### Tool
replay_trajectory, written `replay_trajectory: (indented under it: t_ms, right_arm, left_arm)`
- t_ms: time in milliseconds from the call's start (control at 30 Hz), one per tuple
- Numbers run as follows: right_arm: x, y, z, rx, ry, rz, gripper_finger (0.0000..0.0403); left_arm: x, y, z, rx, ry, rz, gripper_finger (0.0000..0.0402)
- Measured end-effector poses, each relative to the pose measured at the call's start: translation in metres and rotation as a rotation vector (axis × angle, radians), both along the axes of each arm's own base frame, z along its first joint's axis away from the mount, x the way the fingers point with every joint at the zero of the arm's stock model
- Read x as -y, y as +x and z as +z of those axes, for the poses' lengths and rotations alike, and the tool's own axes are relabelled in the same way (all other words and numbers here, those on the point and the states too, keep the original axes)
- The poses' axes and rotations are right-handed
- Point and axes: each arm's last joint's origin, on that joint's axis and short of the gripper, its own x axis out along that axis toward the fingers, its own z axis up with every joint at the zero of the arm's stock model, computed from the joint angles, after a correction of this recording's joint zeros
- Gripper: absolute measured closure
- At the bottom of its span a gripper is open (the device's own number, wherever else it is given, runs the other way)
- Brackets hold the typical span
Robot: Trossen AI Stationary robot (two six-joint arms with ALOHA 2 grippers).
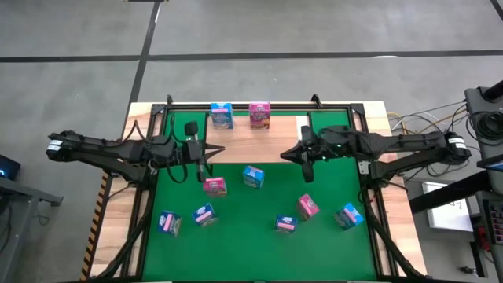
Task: Stack cereal on shelf
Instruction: Put the right dark blue cereal box on the shelf
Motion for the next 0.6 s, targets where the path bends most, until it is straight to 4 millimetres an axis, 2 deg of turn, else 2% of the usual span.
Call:
replay_trajectory:
  t_ms: [333, 600]
  right_arm:
    - [-0.009, 0.020, 0.020, -0.523, 0.187, -0.076, 0.0394]
    - [-0.024, 0.033, 0.016, -0.751, 0.297, -0.149, 0.0394]
  left_arm:
    - [0.000, 0.000, 0.001, -0.008, 0.018, -0.003, 0.0401]
    - [0.000, 0.000, 0.001, -0.006, 0.018, -0.002, 0.0401]
